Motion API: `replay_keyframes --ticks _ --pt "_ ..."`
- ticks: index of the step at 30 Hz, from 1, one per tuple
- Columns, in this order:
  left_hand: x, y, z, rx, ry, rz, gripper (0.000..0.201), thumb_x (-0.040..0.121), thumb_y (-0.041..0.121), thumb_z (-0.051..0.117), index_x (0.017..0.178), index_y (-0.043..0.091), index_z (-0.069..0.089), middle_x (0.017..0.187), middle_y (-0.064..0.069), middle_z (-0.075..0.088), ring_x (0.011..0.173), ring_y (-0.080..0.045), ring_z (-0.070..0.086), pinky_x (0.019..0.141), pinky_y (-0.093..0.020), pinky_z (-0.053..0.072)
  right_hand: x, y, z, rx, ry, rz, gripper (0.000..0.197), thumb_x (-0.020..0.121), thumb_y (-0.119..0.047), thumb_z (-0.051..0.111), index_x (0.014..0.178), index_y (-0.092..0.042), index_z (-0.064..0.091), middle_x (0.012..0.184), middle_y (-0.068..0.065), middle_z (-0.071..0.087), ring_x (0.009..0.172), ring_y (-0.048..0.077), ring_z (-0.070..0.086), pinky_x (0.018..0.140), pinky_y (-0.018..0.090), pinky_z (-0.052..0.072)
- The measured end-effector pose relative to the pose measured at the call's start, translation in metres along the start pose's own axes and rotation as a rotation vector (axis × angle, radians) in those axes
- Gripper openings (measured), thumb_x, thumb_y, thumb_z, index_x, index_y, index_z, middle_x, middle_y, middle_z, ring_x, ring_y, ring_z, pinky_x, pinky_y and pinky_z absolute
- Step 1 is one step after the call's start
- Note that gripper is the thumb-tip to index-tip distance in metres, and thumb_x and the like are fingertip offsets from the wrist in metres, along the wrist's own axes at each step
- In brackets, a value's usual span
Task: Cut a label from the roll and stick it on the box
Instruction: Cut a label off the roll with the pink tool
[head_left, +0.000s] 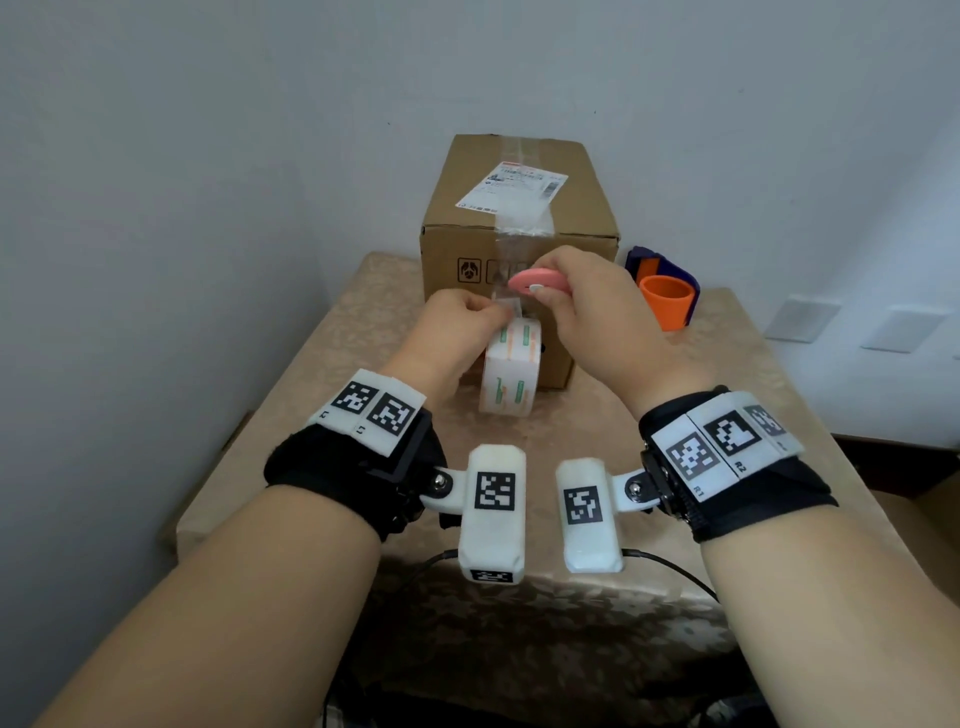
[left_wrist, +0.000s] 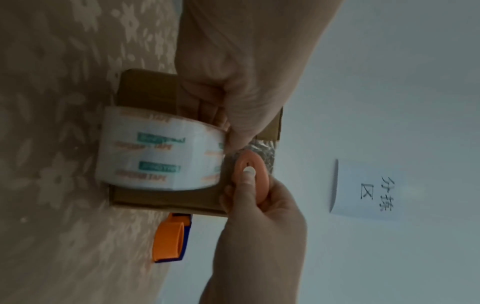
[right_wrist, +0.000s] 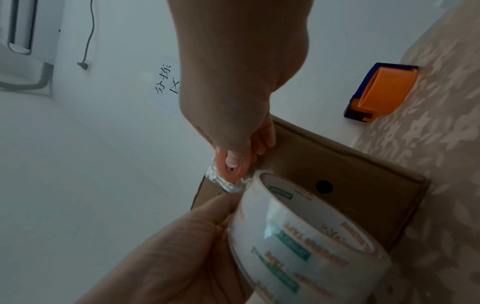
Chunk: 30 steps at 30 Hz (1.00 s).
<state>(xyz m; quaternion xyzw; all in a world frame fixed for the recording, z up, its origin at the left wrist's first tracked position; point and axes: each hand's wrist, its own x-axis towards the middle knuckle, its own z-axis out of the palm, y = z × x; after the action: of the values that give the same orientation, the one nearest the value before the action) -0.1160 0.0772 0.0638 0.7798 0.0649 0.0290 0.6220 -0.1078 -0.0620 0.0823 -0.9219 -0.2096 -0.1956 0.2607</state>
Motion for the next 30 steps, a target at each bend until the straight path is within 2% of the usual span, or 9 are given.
replay_keyframes --ticks 3,5,8,12,15,19,23,25,30 --pt "-0.003 0.0 -0.001 -0.017 -0.005 0.002 0.013 0.092 0.02 0.059 0.095 0.009 0.064 0.084 -0.004 0.066 0.081 -0.018 0.062 0.072 -0.029 0.049 0.001 -0.001 0.003 -0.011 -0.006 -0.001 0.021 0.094 -0.021 0.053 0.113 -0.014 0.06 0.112 0.003 0.065 0.103 0.019 0.059 0.087 0.032 0.049" --pt "-0.004 0.001 -0.002 -0.016 0.006 0.01 0.018 0.092 0.02 0.059 0.101 0.005 0.065 0.086 -0.005 0.066 0.075 -0.015 0.06 0.066 -0.025 0.047 0.002 -0.001 0.004 -0.006 -0.01 0.008 0.021 0.094 -0.02 0.053 0.112 -0.014 0.061 0.112 0.003 0.065 0.104 0.018 0.058 0.087 0.03 0.046" --pt "-0.004 0.001 0.0 -0.01 0.026 0.024 0.016 0.092 0.021 0.058 0.1 0.008 0.065 0.077 0.0 0.063 0.066 -0.007 0.056 0.057 -0.018 0.043 0.001 -0.001 0.004 -0.003 -0.013 0.01 0.02 0.093 -0.017 0.054 0.112 -0.013 0.062 0.113 0.004 0.064 0.105 0.018 0.057 0.087 0.028 0.043" --pt "-0.005 0.0 0.004 -0.033 0.048 0.018 0.018 0.092 0.024 0.059 0.101 0.009 0.065 0.076 0.004 0.063 0.066 -0.007 0.059 0.05 -0.014 0.043 0.001 -0.002 0.004 -0.026 -0.024 0.02 0.021 0.094 -0.018 0.054 0.113 -0.013 0.062 0.114 0.005 0.063 0.106 0.019 0.057 0.09 0.031 0.045" --pt "-0.006 0.0 0.004 -0.047 0.07 0.019 0.024 0.091 0.025 0.06 0.106 0.006 0.062 0.082 -0.001 0.066 0.064 -0.004 0.057 0.042 -0.006 0.042 0.001 -0.004 0.003 -0.028 -0.028 0.004 0.021 0.093 -0.018 0.054 0.111 -0.013 0.062 0.113 0.005 0.063 0.105 0.02 0.057 0.089 0.032 0.046" --pt "-0.006 0.0 0.003 -0.081 0.058 0.009 0.026 0.09 0.025 0.062 0.109 0.007 0.059 0.092 -0.005 0.067 0.073 -0.011 0.062 0.057 -0.019 0.046 0.002 -0.005 0.005 -0.048 -0.032 -0.022 0.017 0.092 -0.02 0.055 0.107 -0.014 0.062 0.108 0.004 0.062 0.101 0.019 0.056 0.085 0.031 0.045" --pt "-0.009 0.003 -0.001 -0.221 -0.029 -0.105 0.022 0.092 0.02 0.054 0.112 0.012 0.057 0.103 -0.011 0.069 0.092 -0.024 0.067 0.078 -0.036 0.055 0.004 -0.003 0.005 -0.034 -0.002 0.0 0.016 0.092 -0.019 0.055 0.106 -0.014 0.061 0.107 0.003 0.062 0.101 0.018 0.055 0.082 0.028 0.043" --pt "-0.009 0.005 -0.002 -0.186 -0.041 -0.08 0.021 0.093 0.017 0.054 0.112 0.01 0.06 0.099 -0.01 0.069 0.089 -0.023 0.066 0.075 -0.033 0.056 0.004 -0.002 0.005 -0.017 0.001 0.01 0.017 0.092 -0.018 0.055 0.106 -0.012 0.062 0.108 0.005 0.062 0.1 0.018 0.055 0.081 0.024 0.04" --pt "-0.009 0.01 -0.003 -0.103 -0.069 -0.053 0.023 0.093 0.013 0.056 0.113 0.003 0.062 0.081 -0.002 0.066 0.07 -0.01 0.064 0.055 -0.018 0.054 0.004 0.003 0.004 0.001 0.015 0.038 0.017 0.092 -0.017 0.056 0.107 -0.01 0.062 0.109 0.007 0.063 0.1 0.019 0.057 0.08 0.024 0.04"
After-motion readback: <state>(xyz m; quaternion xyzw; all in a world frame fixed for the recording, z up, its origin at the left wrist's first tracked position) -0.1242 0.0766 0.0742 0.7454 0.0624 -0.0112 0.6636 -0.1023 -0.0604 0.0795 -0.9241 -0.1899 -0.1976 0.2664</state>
